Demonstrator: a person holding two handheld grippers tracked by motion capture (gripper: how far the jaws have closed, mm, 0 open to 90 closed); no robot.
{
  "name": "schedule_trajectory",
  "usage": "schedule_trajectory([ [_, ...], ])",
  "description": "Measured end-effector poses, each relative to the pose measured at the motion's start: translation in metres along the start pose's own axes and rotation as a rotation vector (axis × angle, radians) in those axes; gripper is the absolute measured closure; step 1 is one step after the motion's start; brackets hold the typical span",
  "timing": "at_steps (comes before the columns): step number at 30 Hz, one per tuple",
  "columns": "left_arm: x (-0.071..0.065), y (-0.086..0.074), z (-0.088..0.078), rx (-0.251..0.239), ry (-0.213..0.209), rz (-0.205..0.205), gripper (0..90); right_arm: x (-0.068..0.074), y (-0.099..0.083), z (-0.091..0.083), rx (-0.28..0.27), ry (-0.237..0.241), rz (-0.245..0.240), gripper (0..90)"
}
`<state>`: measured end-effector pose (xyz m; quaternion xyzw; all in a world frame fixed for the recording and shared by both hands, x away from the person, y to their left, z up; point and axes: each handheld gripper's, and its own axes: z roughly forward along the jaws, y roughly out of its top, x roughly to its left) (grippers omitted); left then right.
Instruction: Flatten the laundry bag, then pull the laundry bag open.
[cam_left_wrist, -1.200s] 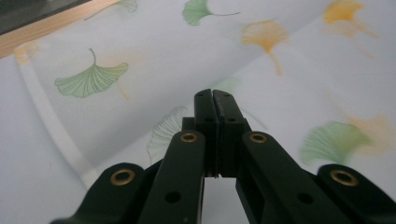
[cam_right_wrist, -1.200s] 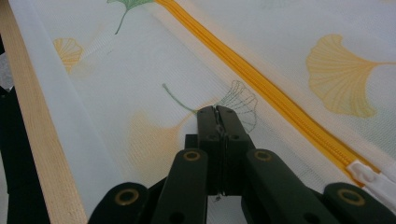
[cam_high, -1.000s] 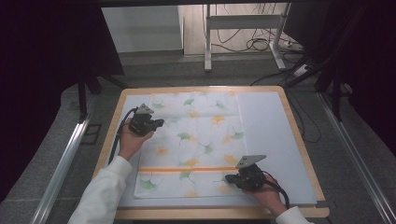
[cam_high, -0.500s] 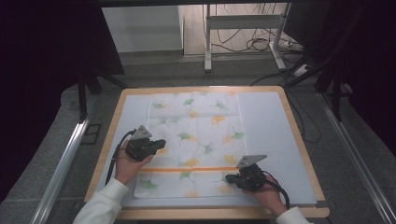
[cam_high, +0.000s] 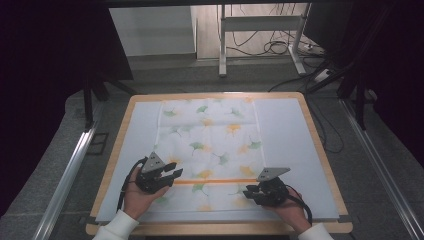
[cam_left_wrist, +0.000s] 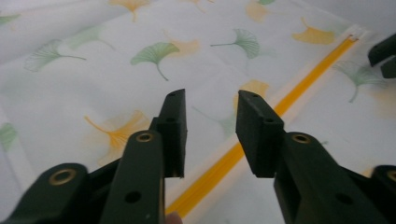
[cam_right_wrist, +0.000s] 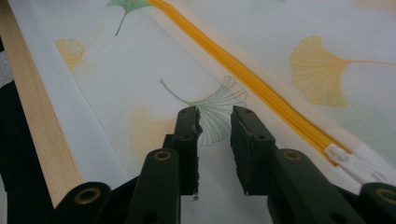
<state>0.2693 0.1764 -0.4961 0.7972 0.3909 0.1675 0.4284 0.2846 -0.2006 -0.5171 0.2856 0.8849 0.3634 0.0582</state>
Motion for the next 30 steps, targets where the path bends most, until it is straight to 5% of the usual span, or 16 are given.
schedule_trajectory([
  [3, -0.004, -0.001, 0.0, 0.007, -0.013, 0.019, 53.7, -0.002, -0.001, -0.007, -0.033, -0.026, 0.019, 61.7],
  [11, -0.007, 0.001, 0.003, 0.02, -0.03, 0.023, 41.0, -0.005, -0.004, -0.016, -0.059, -0.051, 0.065, 57.9],
  [30, -0.029, 0.022, 0.016, 0.034, -0.065, 0.083, 36.6, 0.003, -0.026, -0.035, -0.05, -0.085, 0.125, 62.2],
])
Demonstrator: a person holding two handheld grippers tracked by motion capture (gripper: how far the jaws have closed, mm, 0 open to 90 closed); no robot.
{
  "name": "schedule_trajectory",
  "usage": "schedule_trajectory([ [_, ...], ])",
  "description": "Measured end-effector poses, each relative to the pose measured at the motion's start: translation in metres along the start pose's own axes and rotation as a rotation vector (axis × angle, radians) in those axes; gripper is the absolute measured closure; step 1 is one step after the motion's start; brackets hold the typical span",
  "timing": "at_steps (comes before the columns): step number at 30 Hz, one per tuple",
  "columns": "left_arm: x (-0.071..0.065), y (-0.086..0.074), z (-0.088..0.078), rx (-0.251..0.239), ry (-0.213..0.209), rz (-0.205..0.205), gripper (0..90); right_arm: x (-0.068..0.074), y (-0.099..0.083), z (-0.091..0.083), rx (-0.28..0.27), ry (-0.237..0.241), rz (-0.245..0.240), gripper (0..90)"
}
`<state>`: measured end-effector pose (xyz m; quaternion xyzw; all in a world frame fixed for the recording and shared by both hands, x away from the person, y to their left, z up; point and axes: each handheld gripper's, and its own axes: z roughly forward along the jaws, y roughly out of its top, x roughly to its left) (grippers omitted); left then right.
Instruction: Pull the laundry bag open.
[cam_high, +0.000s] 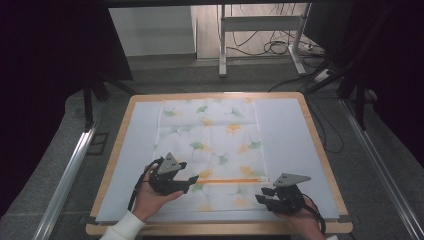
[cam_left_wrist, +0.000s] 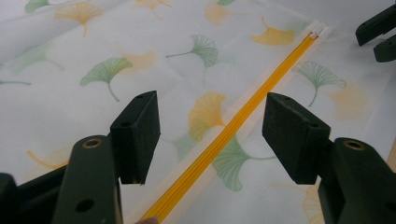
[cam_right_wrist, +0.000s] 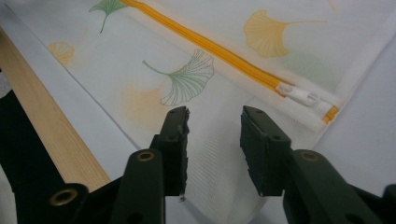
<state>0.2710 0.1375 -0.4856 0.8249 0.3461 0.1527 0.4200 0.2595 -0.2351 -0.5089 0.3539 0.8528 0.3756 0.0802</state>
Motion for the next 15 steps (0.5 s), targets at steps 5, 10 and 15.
schedule_trajectory([
  [5, -0.008, 0.011, 0.009, 0.009, -0.019, 0.024, 36.5, 0.0, -0.002, 0.0, 0.015, 0.013, -0.007, 74.2],
  [10, -0.018, 0.02, 0.02, 0.018, -0.054, 0.054, 36.9, 0.003, -0.005, 0.001, 0.028, 0.009, -0.017, 82.0],
  [15, -0.028, 0.029, 0.036, 0.04, -0.089, 0.096, 36.7, 0.001, -0.006, -0.001, 0.023, 0.006, -0.016, 88.0],
])
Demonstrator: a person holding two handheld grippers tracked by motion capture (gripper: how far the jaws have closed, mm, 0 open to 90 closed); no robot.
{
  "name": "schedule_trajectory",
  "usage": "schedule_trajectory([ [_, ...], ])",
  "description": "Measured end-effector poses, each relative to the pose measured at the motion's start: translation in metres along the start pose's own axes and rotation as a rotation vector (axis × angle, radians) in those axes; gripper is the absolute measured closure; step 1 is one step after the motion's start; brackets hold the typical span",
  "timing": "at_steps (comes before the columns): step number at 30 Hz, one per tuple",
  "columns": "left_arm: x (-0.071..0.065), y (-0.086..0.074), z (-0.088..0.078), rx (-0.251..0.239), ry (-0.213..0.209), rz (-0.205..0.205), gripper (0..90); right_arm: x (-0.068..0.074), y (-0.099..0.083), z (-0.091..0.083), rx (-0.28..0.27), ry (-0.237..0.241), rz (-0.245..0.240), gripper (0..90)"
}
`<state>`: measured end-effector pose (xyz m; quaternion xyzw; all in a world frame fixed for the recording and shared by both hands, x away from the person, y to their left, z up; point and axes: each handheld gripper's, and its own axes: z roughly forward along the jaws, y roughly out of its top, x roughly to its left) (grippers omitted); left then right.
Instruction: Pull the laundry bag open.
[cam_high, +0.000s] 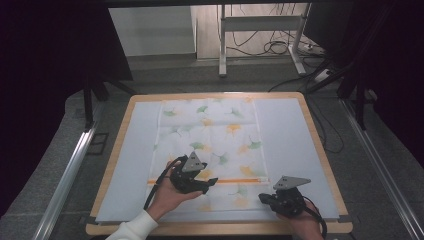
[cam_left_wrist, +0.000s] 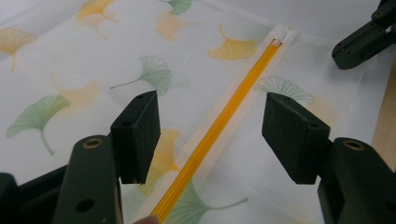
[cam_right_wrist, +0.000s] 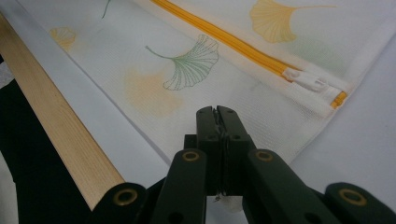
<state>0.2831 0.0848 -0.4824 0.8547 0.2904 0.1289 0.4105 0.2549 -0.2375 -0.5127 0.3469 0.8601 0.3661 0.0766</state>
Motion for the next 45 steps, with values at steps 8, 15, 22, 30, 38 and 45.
schedule_trajectory([
  [8, -0.01, 0.015, 0.013, 0.005, -0.034, 0.029, 36.5, 0.003, 0.001, 0.004, 0.011, -0.014, -0.009, 88.7],
  [15, -0.02, 0.028, 0.031, 0.027, -0.063, 0.052, 36.7, 0.005, 0.002, 0.005, 0.013, -0.014, -0.023, 88.7],
  [22, -0.027, 0.048, 0.053, 0.036, -0.083, 0.063, 37.2, 0.003, 0.001, 0.004, 0.011, -0.007, -0.022, 88.8],
  [30, -0.027, 0.062, 0.071, 0.073, -0.09, 0.088, 38.7, 0.002, 0.002, 0.007, 0.019, -0.01, -0.025, 88.9],
  [38, -0.031, 0.067, 0.08, 0.086, -0.108, 0.096, 43.6, 0.002, 0.001, 0.008, 0.028, -0.014, -0.019, 88.9],
  [45, -0.036, 0.073, 0.088, 0.102, -0.109, 0.138, 44.1, 0.002, 0.0, 0.008, 0.036, -0.016, -0.017, 88.9],
])
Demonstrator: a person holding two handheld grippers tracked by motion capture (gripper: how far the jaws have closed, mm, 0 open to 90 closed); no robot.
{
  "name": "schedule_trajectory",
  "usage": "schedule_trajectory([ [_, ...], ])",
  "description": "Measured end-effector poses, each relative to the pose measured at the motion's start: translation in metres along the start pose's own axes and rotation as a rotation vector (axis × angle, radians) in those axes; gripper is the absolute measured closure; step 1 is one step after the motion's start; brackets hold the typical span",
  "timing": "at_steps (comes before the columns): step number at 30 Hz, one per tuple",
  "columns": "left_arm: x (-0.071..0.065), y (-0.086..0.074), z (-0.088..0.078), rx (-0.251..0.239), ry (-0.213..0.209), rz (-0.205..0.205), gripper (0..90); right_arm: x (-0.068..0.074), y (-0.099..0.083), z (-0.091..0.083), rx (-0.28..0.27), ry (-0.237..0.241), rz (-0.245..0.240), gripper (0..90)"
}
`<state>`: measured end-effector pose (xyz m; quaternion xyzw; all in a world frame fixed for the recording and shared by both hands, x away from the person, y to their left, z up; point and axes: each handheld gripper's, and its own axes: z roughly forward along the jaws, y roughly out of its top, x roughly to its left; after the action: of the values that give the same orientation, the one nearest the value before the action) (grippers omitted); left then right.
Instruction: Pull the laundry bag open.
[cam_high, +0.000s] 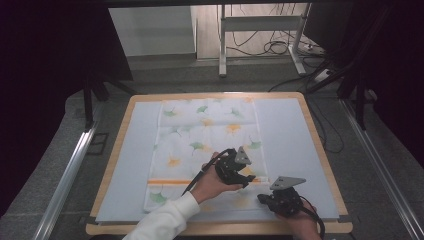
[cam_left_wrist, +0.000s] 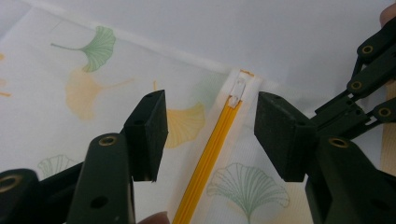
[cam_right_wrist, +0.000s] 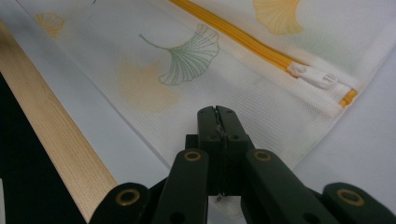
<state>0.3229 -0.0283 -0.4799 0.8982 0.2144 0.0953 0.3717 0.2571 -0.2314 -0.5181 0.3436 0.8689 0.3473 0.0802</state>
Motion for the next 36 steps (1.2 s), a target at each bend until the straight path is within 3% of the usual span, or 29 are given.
schedule_trajectory([
  [14, -0.008, 0.009, 0.026, 0.006, -0.044, 0.023, 51.8, -0.001, -0.001, 0.001, 0.014, -0.001, -0.006, 89.0],
  [27, -0.007, 0.015, 0.052, 0.05, -0.029, 0.044, 57.8, -0.001, -0.001, 0.001, 0.016, 0.002, -0.003, 89.0],
  [36, -0.01, 0.017, 0.061, 0.063, -0.049, 0.056, 60.4, -0.001, -0.002, 0.0, 0.015, 0.002, -0.003, 89.0],
])
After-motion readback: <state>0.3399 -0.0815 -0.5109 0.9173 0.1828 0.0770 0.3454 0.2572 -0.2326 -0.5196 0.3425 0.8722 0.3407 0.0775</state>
